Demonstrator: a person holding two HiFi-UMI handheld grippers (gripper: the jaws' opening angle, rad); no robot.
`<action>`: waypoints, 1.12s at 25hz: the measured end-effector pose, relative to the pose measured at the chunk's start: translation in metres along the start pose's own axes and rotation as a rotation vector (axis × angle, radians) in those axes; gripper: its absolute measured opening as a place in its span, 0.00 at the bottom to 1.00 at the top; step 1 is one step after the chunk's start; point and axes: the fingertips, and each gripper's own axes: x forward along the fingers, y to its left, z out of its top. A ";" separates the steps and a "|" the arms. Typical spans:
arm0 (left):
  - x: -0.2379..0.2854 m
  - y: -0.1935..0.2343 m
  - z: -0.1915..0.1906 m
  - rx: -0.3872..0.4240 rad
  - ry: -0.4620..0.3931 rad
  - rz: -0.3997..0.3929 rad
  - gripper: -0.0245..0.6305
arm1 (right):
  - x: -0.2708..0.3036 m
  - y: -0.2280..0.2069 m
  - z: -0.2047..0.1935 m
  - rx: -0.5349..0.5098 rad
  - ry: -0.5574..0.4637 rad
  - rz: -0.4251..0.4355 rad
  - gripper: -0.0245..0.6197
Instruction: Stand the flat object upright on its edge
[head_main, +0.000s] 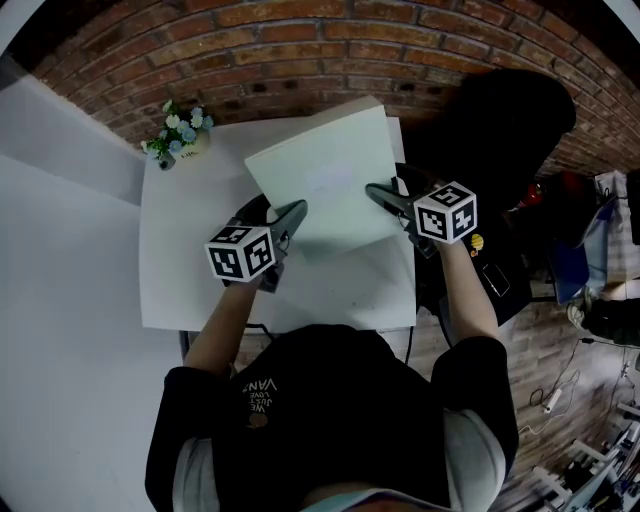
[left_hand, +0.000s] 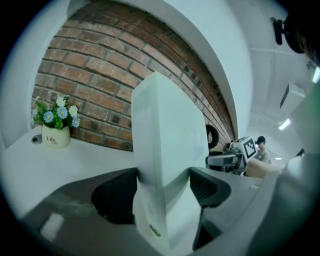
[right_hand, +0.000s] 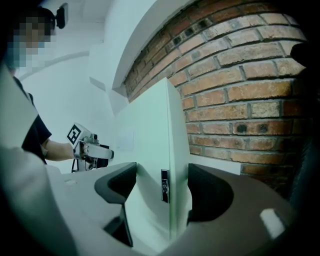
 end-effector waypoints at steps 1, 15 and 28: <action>0.002 0.000 0.004 0.021 0.000 -0.003 0.55 | -0.001 -0.002 0.001 0.004 -0.007 -0.005 0.52; 0.029 0.003 0.049 0.256 -0.058 -0.041 0.55 | 0.002 -0.028 0.016 0.055 -0.087 -0.058 0.51; 0.069 0.007 0.090 0.412 -0.103 -0.076 0.55 | 0.010 -0.065 0.036 0.080 -0.154 -0.109 0.50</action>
